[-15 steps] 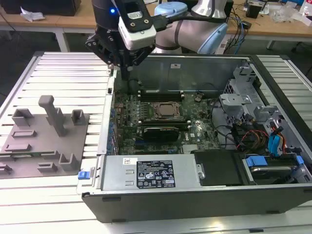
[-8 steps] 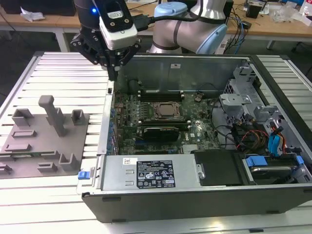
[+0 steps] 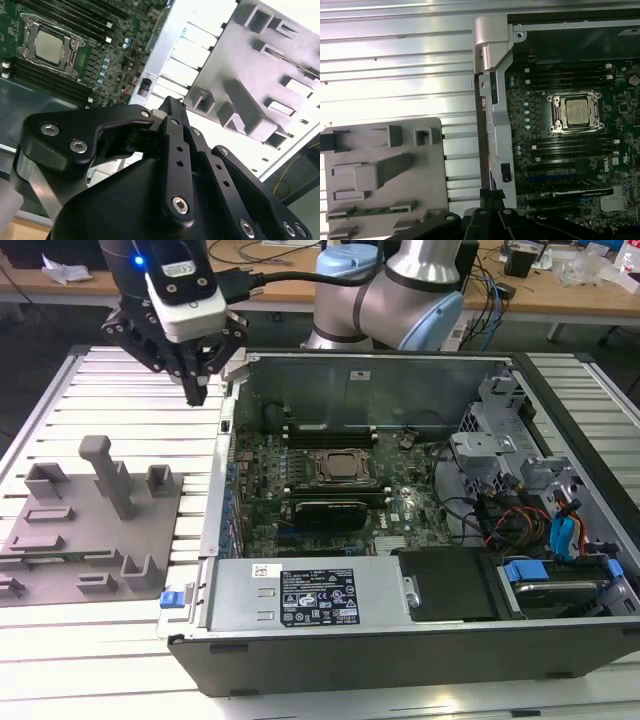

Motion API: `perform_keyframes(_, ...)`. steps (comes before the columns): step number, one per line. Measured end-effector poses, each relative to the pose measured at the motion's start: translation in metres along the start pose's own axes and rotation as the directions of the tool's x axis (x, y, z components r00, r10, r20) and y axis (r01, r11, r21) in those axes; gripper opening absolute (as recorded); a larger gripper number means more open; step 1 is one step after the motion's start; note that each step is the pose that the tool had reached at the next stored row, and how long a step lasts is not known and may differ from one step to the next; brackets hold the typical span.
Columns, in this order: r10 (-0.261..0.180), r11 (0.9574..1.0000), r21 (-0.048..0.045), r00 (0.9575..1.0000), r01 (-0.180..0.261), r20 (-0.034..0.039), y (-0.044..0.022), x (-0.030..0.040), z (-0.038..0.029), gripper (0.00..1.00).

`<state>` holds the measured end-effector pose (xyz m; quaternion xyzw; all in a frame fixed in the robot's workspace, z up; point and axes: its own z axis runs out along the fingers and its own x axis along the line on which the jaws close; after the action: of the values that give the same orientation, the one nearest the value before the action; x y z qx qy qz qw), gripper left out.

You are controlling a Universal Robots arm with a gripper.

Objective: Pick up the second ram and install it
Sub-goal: 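Reach for the second ram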

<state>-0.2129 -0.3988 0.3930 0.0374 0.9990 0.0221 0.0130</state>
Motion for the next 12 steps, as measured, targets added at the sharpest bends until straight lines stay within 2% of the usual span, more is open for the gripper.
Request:
perform_keyframes(4,0.000,1.0000,0.0000,1.0000,0.000,-0.0001,-0.0007,0.0086,-0.0002,0.11)
perform_keyframes(7,0.000,1.0000,0.0000,1.0000,0.000,0.0000,-0.0014,0.0188,-0.0003,0.11)
perform_keyframes(9,0.000,1.0000,0.0000,1.0000,0.000,0.0000,-0.0017,0.0222,-0.0004,0.11)
perform_keyframes(12,0.000,1.0000,0.0001,1.0000,0.000,0.0000,-0.0026,0.0343,-0.0005,0.11)
